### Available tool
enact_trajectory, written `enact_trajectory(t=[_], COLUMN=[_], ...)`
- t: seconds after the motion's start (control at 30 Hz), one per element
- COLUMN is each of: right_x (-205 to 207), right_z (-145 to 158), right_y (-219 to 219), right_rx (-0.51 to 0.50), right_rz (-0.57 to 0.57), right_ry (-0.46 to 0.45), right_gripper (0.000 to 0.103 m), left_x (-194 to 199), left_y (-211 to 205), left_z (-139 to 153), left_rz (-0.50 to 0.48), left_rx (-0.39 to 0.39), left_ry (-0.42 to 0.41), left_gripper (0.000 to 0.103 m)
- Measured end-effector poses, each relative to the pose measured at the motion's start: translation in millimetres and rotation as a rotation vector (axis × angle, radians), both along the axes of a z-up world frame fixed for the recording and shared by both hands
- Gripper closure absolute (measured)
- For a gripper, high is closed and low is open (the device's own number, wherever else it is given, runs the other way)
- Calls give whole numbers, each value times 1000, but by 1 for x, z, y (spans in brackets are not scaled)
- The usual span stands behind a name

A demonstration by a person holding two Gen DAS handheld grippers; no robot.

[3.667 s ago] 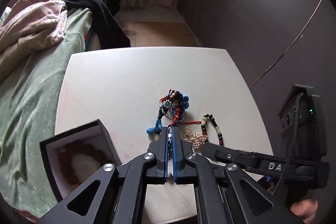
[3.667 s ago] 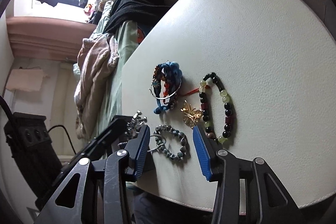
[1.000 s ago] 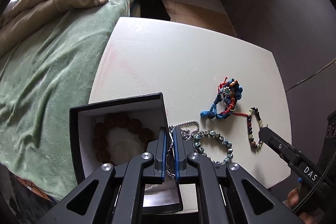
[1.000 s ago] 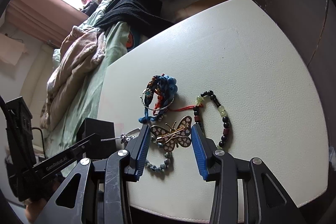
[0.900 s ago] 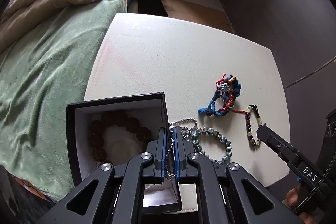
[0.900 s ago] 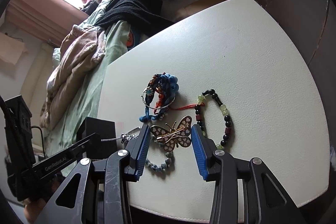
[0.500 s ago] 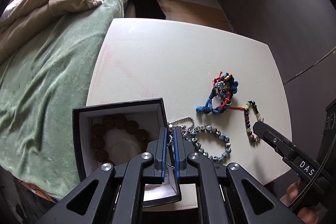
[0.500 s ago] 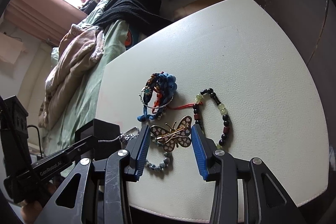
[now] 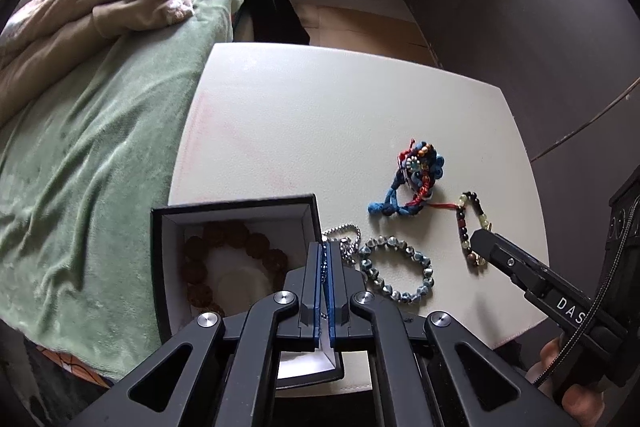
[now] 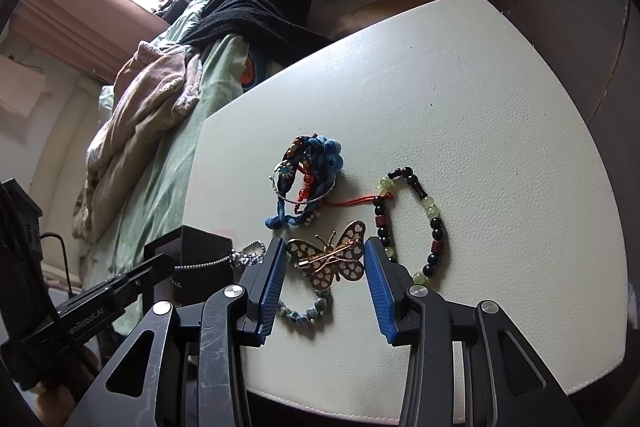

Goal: Organize jewelry

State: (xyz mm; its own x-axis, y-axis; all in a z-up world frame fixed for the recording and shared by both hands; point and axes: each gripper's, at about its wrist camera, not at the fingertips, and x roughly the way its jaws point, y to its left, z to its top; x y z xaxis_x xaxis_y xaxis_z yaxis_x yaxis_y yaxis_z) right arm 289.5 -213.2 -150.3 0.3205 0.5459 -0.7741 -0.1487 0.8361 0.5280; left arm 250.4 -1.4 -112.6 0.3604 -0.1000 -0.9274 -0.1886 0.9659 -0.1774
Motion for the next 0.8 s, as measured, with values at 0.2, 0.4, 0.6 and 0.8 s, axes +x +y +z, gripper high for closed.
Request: enact_trajectory(t=[0.2,0.4,0.6,0.8], right_x=[0,0,0,-1], right_z=[0,0,1,1], right_y=[-1,-1,-1,-1], right_rx=[0,-1,4,3], right_rz=[-8,4,-2,3], right_ry=[1,2,3,2], right_gripper=[62,62,62,62], left_x=[-3,-4,-10,-11], left_y=[-5,-10,-13,-14], left_z=[-2,0,0,-1], left_rz=[-20,-41,-44,-47], left_rx=[3,26,68,86], left_ry=[-8,5,13,5], left_gripper=[101,100,79,72])
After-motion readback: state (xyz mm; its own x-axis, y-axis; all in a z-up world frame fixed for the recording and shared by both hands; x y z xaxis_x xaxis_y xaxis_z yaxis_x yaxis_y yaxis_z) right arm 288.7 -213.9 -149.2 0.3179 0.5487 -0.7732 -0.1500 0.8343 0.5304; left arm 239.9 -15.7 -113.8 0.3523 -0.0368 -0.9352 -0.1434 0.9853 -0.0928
